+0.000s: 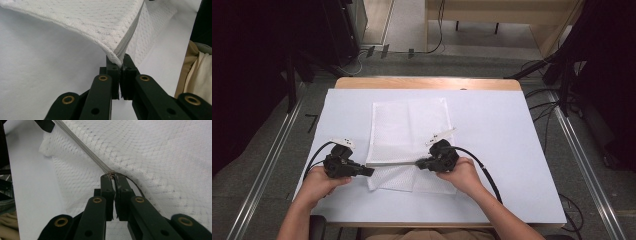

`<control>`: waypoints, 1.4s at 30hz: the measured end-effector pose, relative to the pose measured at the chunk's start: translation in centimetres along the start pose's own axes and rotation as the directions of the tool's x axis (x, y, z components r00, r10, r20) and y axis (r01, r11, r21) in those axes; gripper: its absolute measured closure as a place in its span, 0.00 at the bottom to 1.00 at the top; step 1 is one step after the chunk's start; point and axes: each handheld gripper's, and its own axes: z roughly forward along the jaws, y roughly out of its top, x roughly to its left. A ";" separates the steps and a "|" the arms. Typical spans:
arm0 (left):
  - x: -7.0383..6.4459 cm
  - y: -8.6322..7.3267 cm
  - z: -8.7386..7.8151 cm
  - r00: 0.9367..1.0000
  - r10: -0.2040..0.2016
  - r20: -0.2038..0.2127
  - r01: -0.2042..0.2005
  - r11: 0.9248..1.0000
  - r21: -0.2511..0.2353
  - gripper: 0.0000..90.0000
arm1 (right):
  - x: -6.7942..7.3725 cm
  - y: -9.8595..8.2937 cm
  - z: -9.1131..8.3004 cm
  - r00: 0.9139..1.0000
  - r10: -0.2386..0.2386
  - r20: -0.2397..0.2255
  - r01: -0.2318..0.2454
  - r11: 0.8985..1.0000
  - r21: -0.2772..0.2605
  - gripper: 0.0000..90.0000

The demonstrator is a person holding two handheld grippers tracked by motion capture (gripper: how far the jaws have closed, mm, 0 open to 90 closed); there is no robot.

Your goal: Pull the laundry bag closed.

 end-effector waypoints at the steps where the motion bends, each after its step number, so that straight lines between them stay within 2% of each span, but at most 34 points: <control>1: 0.0 0.0 0.0 1.000 -0.001 0.003 0.001 1.000 0.000 0.98 | 0.0 0.0 0.0 1.000 -0.003 0.000 0.003 1.000 -0.001 0.98; 8: 0.0 -0.1 -0.1 1.000 0.000 -0.004 0.000 1.000 -0.003 0.98 | -0.3 -0.2 -0.4 1.000 0.006 0.009 -0.006 1.000 0.006 0.98; 16: 0.1 -0.1 -0.1 1.000 -0.004 0.008 0.004 1.000 -0.002 0.98 | -0.5 -0.4 -1.0 1.000 0.005 0.013 -0.005 1.000 0.003 0.98; 28: 0.1 -0.1 0.0 1.000 -0.010 0.012 0.010 1.000 0.008 0.98 | -1.3 -1.6 -1.9 0.999 0.028 0.029 -0.028 1.000 0.007 0.98; 42: 0.1 -0.1 0.0 1.000 -0.009 0.018 0.008 1.000 0.014 0.98 | -1.5 -2.2 -2.3 0.999 0.029 0.035 -0.029 1.000 0.005 0.98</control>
